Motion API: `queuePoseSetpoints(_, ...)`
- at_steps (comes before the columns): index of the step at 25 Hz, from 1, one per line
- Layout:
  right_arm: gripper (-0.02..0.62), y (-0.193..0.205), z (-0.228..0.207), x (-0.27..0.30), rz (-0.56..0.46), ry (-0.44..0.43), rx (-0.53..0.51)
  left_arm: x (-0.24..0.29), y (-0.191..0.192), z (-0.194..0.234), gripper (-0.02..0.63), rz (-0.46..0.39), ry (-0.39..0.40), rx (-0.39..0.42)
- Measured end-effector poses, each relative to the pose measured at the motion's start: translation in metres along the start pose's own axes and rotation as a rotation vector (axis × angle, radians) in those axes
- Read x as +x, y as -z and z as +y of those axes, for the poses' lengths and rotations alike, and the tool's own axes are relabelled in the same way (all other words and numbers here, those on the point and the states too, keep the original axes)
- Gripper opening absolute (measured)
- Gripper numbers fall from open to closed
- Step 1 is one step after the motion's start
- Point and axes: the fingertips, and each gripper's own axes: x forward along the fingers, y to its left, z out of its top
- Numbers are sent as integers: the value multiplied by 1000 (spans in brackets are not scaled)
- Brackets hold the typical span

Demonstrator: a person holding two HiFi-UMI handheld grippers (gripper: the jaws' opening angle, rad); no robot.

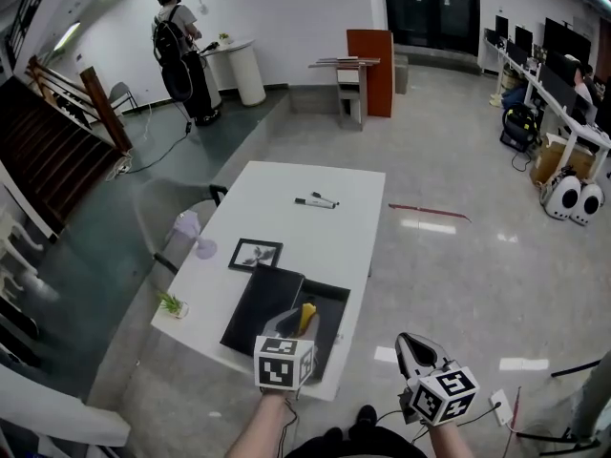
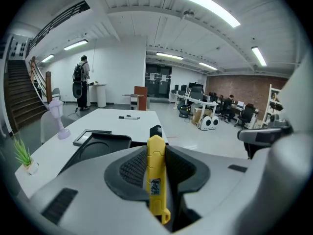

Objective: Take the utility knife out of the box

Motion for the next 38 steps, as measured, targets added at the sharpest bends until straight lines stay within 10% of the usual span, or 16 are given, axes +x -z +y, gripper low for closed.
queuePoseSetpoints(38, 0, 3, 42, 13, 14, -107, -74, -99, -92, 5, 113, -422, 15, -103)
